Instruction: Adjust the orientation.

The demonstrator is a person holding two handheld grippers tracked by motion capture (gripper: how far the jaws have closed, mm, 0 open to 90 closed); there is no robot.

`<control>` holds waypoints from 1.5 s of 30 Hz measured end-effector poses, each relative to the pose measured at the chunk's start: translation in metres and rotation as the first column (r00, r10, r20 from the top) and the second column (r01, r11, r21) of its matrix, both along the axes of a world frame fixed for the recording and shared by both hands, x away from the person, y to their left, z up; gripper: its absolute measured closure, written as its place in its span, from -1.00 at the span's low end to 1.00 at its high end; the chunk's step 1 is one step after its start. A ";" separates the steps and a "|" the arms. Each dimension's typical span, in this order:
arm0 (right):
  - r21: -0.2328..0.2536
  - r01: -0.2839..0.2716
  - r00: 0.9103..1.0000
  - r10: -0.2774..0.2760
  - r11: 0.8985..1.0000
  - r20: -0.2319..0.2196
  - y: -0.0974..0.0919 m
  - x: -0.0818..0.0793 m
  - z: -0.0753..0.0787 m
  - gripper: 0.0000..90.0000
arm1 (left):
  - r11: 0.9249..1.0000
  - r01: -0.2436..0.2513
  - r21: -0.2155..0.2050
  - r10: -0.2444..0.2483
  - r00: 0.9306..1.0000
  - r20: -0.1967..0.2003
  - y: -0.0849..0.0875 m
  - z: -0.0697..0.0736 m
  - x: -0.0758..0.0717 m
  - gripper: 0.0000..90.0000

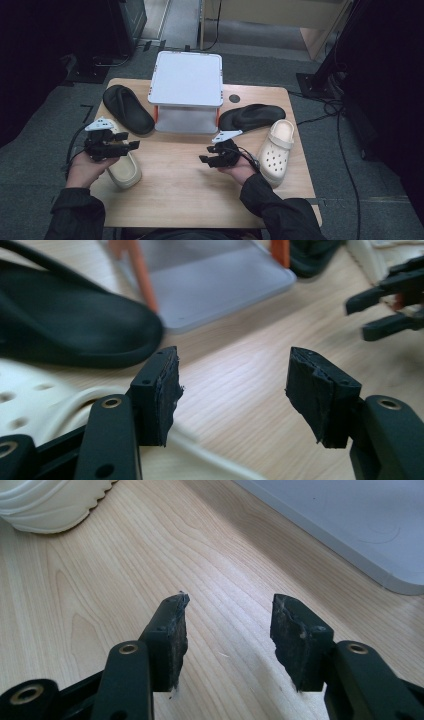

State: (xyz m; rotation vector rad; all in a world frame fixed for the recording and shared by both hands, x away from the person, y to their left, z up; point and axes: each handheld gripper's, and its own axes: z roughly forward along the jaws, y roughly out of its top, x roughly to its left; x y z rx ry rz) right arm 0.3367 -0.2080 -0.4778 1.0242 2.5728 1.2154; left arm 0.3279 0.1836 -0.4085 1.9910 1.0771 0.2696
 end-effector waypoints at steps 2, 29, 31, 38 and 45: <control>-0.002 -0.001 1.000 0.001 1.000 0.001 0.001 -0.001 0.000 0.10 | 1.000 -0.025 0.005 0.025 1.000 0.003 0.009 0.000 0.001 -0.16; -0.022 -0.003 1.000 0.003 1.000 -0.010 0.001 -0.002 -0.004 0.09 | 0.986 -0.143 0.080 0.144 0.990 -0.002 0.054 -0.033 0.021 -0.16; -0.025 -0.002 1.000 0.001 1.000 -0.011 0.002 -0.002 -0.004 0.08 | 0.988 -0.141 0.070 0.141 0.990 0.005 0.055 -0.035 0.022 -0.16; -0.027 0.002 1.000 -0.002 1.000 -0.012 0.001 -0.002 -0.004 0.08 | 0.981 -0.164 0.105 0.159 0.986 0.053 0.058 -0.040 0.017 0.18; -0.017 0.012 1.000 -0.012 1.000 -0.011 -0.002 -0.002 -0.003 0.08 | 0.976 -0.170 0.137 0.160 0.984 0.081 0.061 -0.032 0.013 0.50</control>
